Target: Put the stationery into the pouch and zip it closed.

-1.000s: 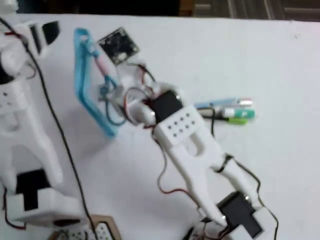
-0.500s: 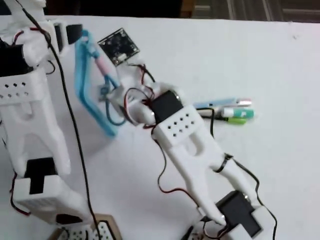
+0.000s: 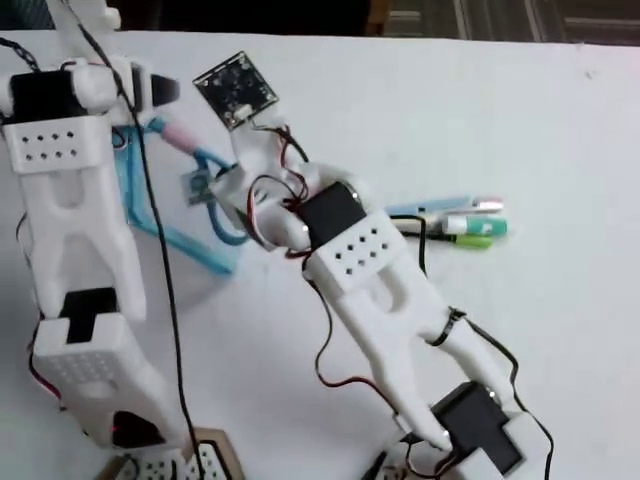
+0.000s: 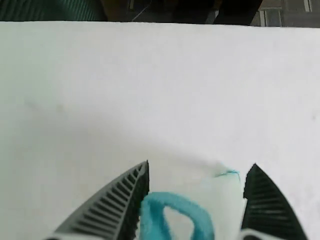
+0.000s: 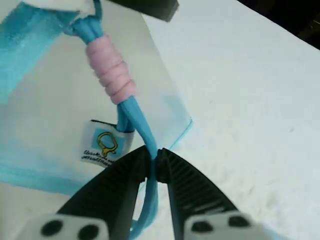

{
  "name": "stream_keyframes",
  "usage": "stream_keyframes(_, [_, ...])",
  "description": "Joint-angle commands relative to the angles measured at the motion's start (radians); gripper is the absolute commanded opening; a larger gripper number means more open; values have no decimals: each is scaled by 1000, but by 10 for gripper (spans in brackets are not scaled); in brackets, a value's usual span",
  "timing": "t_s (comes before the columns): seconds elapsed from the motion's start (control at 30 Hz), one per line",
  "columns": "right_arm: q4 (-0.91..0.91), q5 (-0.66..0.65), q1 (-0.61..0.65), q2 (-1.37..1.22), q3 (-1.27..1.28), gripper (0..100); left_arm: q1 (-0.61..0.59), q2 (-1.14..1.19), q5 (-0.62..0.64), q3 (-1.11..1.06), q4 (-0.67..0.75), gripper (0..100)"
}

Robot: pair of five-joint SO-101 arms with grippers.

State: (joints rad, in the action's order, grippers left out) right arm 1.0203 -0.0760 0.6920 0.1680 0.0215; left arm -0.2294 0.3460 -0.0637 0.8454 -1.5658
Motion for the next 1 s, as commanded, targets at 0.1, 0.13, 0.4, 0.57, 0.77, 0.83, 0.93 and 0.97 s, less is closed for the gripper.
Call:
stream_keyframes(0.1, [-4,-8,-58,50,43,17,1,-51,100,81,-11,305])
stream_keyframes(0.13, [-4,-8,-67,50,46,17,1,-62,112,103,-20,305])
stream_keyframes(0.4, [-5,-9,-88,50,46,17,-59,-93,210,331,-149,305])
stream_keyframes(0.57, [-5,-9,-88,50,46,17,-107,-84,249,367,-175,305])
stream_keyframes(0.77, [-5,-9,-88,50,46,17,-101,-85,210,293,-176,305])
stream_keyframes(0.83, [-5,-9,-88,50,46,17,-101,-91,210,295,-172,305])
stream_keyframes(0.93, [-5,-9,-88,45,46,17,-76,-93,207,295,-173,305])
stream_keyframes(0.97, [-5,-9,-88,44,46,17,-68,-93,207,295,-176,305])
